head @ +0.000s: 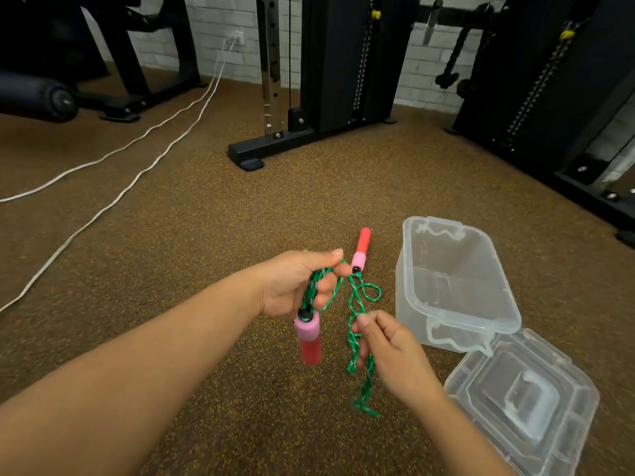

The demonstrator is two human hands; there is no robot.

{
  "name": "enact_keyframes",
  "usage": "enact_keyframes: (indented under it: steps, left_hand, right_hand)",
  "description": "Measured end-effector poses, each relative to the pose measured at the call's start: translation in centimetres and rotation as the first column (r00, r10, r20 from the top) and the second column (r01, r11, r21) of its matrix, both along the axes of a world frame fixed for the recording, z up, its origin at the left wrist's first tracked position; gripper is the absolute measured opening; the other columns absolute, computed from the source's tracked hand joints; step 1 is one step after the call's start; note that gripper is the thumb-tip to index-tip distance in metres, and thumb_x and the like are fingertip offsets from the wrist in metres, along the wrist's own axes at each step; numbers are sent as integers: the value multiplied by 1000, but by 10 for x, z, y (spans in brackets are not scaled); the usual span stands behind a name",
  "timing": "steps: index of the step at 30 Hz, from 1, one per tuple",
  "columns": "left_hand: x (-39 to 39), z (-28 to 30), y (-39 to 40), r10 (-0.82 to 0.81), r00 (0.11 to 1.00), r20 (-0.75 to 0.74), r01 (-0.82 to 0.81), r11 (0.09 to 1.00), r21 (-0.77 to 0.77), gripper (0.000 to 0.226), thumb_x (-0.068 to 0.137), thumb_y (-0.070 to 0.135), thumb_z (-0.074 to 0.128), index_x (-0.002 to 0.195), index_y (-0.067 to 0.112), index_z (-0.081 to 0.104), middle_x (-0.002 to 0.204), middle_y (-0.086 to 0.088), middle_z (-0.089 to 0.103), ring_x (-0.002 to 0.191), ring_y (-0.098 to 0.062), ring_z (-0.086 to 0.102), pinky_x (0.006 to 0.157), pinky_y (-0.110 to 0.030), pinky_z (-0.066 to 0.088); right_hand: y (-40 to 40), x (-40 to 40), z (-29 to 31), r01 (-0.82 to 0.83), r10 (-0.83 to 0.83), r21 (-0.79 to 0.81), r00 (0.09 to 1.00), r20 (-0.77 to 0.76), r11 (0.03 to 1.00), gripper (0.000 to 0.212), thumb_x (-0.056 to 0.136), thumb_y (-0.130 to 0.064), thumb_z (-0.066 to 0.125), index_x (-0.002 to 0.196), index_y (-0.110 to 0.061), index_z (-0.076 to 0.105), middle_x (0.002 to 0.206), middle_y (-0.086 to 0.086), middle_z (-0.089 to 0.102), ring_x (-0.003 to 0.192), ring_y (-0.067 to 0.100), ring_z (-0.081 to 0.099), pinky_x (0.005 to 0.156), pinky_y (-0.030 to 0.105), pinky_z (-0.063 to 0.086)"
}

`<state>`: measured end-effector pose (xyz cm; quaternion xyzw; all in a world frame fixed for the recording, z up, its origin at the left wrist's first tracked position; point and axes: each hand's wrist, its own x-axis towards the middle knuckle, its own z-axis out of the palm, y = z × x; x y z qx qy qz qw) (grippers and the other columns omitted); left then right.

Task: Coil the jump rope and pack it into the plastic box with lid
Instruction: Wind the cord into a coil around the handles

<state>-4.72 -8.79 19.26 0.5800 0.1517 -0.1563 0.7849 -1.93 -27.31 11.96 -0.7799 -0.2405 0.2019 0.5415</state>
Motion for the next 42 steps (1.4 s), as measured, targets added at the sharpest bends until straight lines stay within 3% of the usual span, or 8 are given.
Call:
enact_keyframes:
  steps: [10, 17, 21, 24, 27, 30, 36, 42]
  left_hand:
    - [17, 2, 10, 355, 934, 33, -349, 931, -108, 37, 100, 31, 36, 111, 8, 63, 57, 9, 64, 43, -2, 44, 43, -14, 37]
    - [17, 12, 29, 499, 861, 100, -490, 865, -104, 35, 99, 31, 39, 105, 10, 66, 50, 11, 54, 41, -3, 41, 43, -15, 36]
    - [15, 20, 36, 527, 836, 151, -516, 850, -106, 33, 99, 31, 40, 97, 12, 67, 50, 9, 51, 40, -3, 40, 42, -14, 36]
    - [9, 21, 35, 432, 887, 165, -431, 901, -45, 34, 98, 32, 40, 96, 11, 67, 51, 7, 49, 41, -5, 41, 42, -15, 36]
    - [3, 17, 29, 225, 969, 105, -231, 972, 51, 33, 98, 32, 41, 95, 10, 66, 50, 7, 48, 43, -7, 40, 43, -17, 35]
    - [0, 16, 20, 31, 999, 32, -34, 995, 96, 32, 96, 32, 43, 93, 9, 66, 49, 6, 47, 42, -8, 40, 45, -19, 33]
    - [-3, 12, 9, -133, 991, -34, 136, 985, 111, 33, 96, 32, 42, 81, 12, 64, 43, 4, 46, 39, -9, 41, 43, -19, 34]
    - [-2, 8, 18, 120, 993, -14, -121, 986, -116, 29, 97, 24, 41, 101, 7, 64, 57, 3, 63, 45, -7, 55, 45, -16, 43]
  right_hand:
    - [-2, -11, 0, -39, 44, -30, 986, 162, 999, 23, 96, -39, 43, 81, -37, 61, 53, -16, 48, 52, 1, 39, 54, 21, 32]
    - [-16, -3, -25, 8, 60, -219, 952, 300, 976, 29, 98, -34, 42, 90, -16, 63, 66, -9, 56, 62, 5, 50, 64, 34, 42]
    - [-36, 2, -60, 19, 161, -623, 959, 232, 782, 24, 99, -33, 38, 82, -24, 53, 77, -6, 60, 79, 15, 63, 63, 32, 41]
    - [-39, 6, -69, 15, 189, -787, 968, 166, 617, 27, 97, -32, 39, 110, -19, 59, 111, 6, 65, 106, 25, 61, 83, 34, 45]
    - [-22, 11, -53, 102, 90, -652, 963, 254, 751, 58, 94, -36, 48, 146, -17, 30, 147, 6, 40, 135, 23, 38, 110, 35, 31]
    - [7, 11, -16, 83, -35, -209, 975, 220, 974, 59, 94, -27, 52, 147, -21, 28, 151, -2, 34, 139, 12, 32, 116, 33, 25]
    - [44, 1, 13, -93, 93, 215, 996, 10, 972, 36, 97, -15, 47, 129, -29, 51, 123, -14, 60, 118, -4, 51, 103, 24, 38]
    - [31, -16, -7, 1, 6, -53, 992, 128, 999, 22, 99, -24, 42, 95, -27, 64, 53, -19, 55, 51, -1, 47, 56, 22, 38]
